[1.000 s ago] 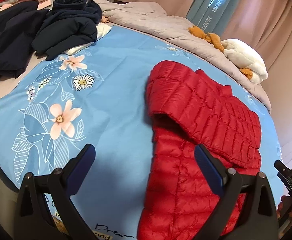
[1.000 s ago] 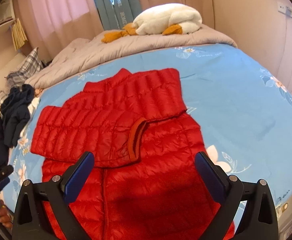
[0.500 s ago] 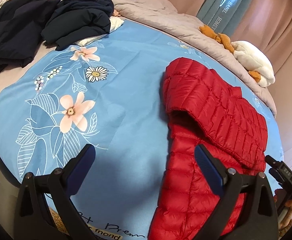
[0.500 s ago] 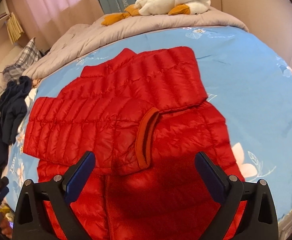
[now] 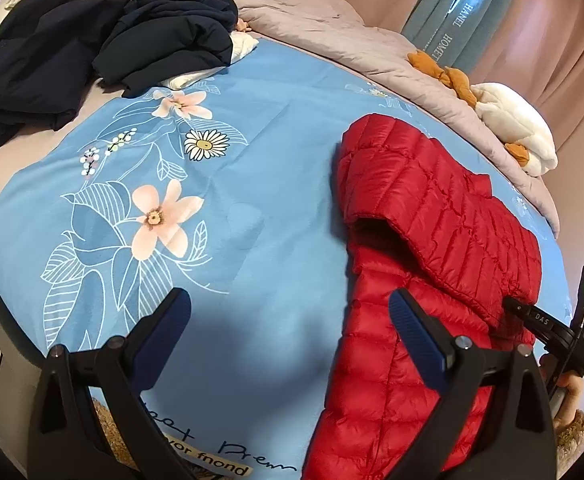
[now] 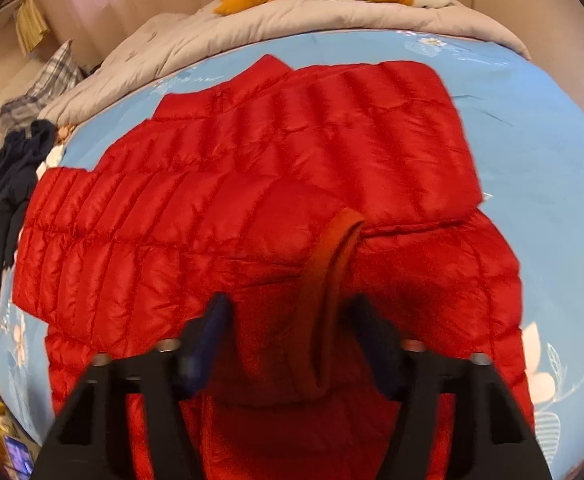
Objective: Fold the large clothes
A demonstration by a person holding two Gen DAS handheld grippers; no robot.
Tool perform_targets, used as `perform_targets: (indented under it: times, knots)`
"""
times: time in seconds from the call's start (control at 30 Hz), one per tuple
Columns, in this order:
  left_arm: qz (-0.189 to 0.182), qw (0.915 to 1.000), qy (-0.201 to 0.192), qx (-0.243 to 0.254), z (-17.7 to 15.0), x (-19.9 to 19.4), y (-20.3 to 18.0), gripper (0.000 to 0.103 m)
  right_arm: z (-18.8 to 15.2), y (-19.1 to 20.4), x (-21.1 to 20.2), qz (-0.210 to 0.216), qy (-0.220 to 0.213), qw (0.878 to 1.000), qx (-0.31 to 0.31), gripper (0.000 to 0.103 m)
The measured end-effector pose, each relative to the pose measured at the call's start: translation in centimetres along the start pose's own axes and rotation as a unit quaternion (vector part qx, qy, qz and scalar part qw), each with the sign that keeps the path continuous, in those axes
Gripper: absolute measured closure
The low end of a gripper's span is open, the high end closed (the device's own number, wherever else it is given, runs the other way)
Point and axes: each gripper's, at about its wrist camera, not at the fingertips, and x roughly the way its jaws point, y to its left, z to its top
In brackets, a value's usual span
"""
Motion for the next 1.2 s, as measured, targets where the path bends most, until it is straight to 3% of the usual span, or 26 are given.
perform_targets:
  times: [0.03, 0.13, 0.53, 0.73, 1.2]
  knots:
    - [-0.001, 1.0, 0.0, 0.0, 0.0, 0.0, 0.0, 0.004, 0.0, 0.3, -0.2, 0.003, -0.001, 1.0, -0.006, 0.075]
    - [-0.002, 1.0, 0.001, 0.0, -0.1, 0.0, 0.0, 0.004, 0.1, 1.2, -1.2, 0.003, -0.01, 1.0, -0.026, 0.087]
    - [-0.012, 0.9999, 0.001, -0.006, -0.1, 0.1, 0.2, 0.004, 2.3, 4.5, -9.7, 0.001, -0.098, 0.99, -0.104, 0.088]
    - [-0.013, 0.9999, 0.002, -0.011, -0.2, 0.1, 0.5, 0.004, 4.5, 6.6, -11.1, -0.004, -0.136, 0.982, -0.129, 0.088]
    - [-0.016, 0.9998, 0.005, -0.006, -0.2, 0.4, 0.0, 0.004, 8.7, 7.7, -13.3, -0.024, -0.195, 0.97, -0.145, 0.089]
